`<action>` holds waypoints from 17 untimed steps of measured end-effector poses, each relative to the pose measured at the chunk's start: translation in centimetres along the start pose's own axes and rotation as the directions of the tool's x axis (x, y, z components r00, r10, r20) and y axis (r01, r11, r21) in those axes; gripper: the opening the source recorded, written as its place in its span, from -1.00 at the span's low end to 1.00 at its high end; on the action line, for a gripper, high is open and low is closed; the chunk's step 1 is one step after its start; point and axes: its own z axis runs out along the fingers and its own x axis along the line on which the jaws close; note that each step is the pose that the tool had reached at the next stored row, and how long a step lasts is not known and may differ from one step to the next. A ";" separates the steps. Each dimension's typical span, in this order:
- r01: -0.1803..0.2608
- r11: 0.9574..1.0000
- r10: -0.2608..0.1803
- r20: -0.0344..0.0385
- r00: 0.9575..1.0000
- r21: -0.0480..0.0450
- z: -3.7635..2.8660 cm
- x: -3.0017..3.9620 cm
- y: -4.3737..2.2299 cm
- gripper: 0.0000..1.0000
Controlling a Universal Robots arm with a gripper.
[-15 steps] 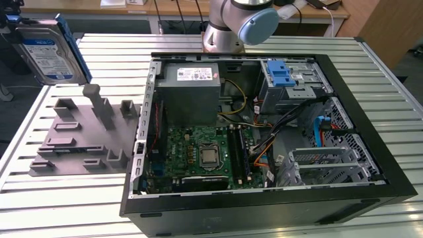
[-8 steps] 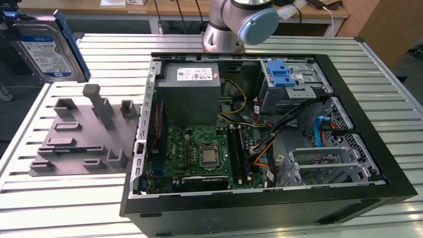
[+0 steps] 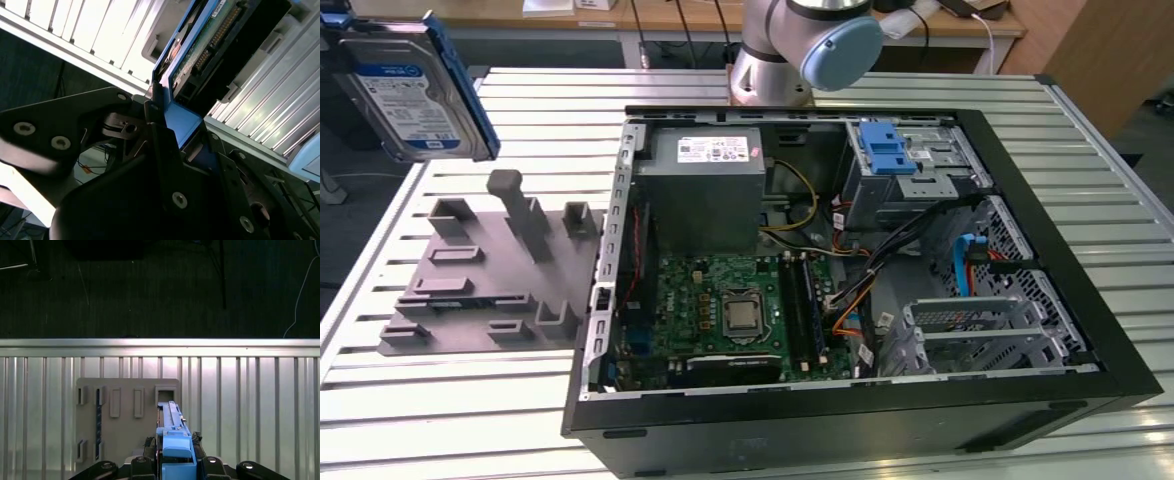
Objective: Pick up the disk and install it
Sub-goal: 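Pick up the disk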
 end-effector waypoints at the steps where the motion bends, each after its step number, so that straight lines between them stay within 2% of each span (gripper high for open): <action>1: 0.000 1.000 0.000 0.000 1.000 0.000 -0.10 0.00 0.00 -0.27; 17: 0.000 1.000 0.000 0.000 1.000 0.000 -1.81 0.00 0.02 -0.27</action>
